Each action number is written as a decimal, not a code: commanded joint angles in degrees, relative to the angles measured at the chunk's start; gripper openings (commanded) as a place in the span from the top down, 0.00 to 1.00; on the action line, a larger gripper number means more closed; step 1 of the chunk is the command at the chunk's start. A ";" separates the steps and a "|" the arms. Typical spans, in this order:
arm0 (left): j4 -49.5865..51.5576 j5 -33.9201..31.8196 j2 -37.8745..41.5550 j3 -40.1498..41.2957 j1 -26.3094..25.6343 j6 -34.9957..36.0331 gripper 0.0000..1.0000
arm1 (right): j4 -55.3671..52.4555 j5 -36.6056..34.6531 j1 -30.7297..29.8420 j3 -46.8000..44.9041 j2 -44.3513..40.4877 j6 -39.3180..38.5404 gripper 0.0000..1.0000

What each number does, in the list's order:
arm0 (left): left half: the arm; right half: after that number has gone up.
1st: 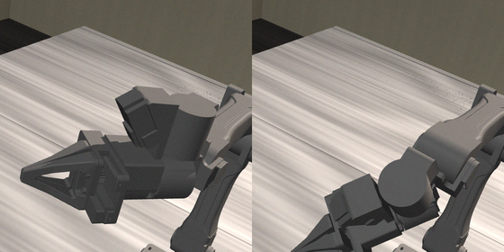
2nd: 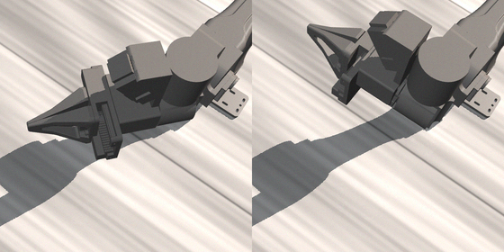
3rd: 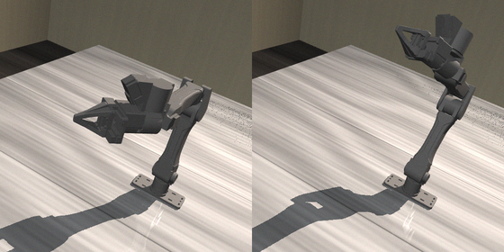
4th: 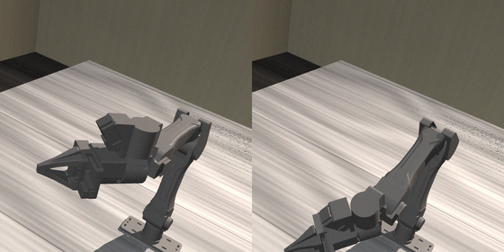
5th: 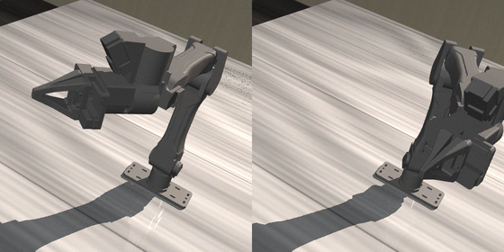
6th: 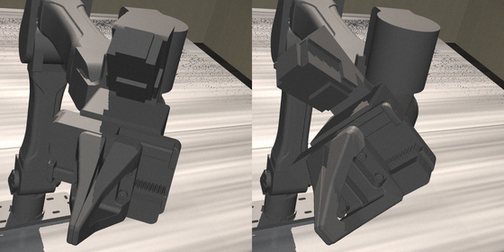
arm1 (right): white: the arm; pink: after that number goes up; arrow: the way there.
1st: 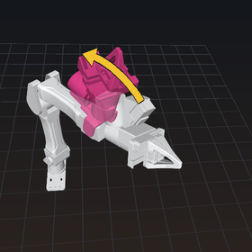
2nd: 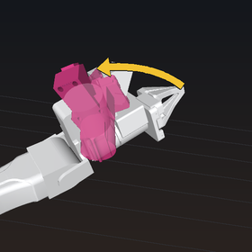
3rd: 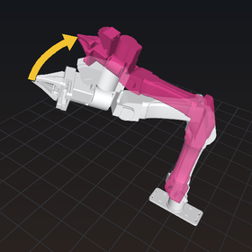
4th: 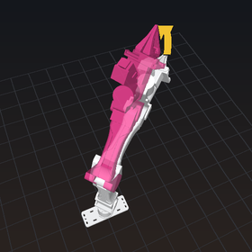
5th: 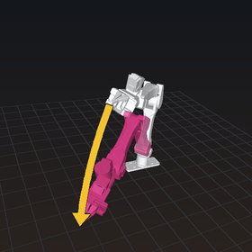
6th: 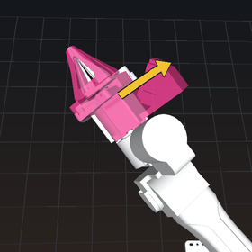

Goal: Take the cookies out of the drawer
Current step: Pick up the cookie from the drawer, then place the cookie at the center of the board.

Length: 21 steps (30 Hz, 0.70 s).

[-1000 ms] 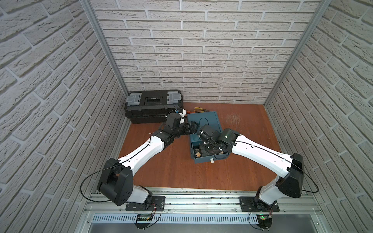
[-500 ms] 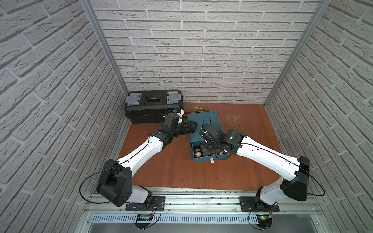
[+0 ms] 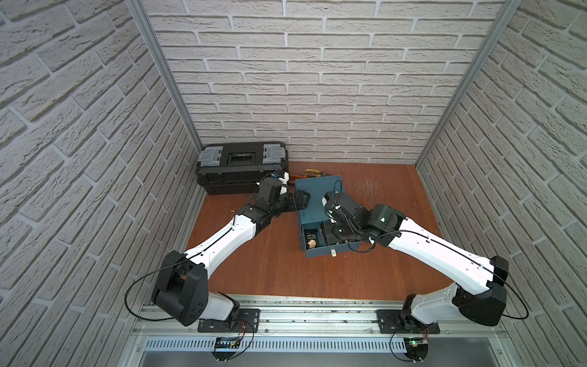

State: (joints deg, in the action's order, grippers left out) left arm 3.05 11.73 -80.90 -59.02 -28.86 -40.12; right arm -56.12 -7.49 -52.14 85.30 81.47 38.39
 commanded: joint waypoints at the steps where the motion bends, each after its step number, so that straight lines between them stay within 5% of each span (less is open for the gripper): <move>1: -0.51 -0.28 0.99 -0.83 0.44 0.19 0.02 | 1.59 -1.23 -0.28 0.67 -2.86 -1.42 0.96; 11: 0.20 0.82 1.43 -1.44 0.30 1.10 0.01 | -0.02 0.81 6.14 5.78 -6.75 -6.45 0.97; 21: 1.63 -0.24 3.62 -0.93 0.20 1.79 0.02 | -7.60 -8.04 22.41 1.05 -11.26 -14.90 0.97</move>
State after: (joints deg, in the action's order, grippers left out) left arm 4.82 11.84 -79.15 -59.11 -28.88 -39.46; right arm -61.25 -11.99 -33.45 90.30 70.94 27.14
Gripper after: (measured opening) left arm 0.985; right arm 0.130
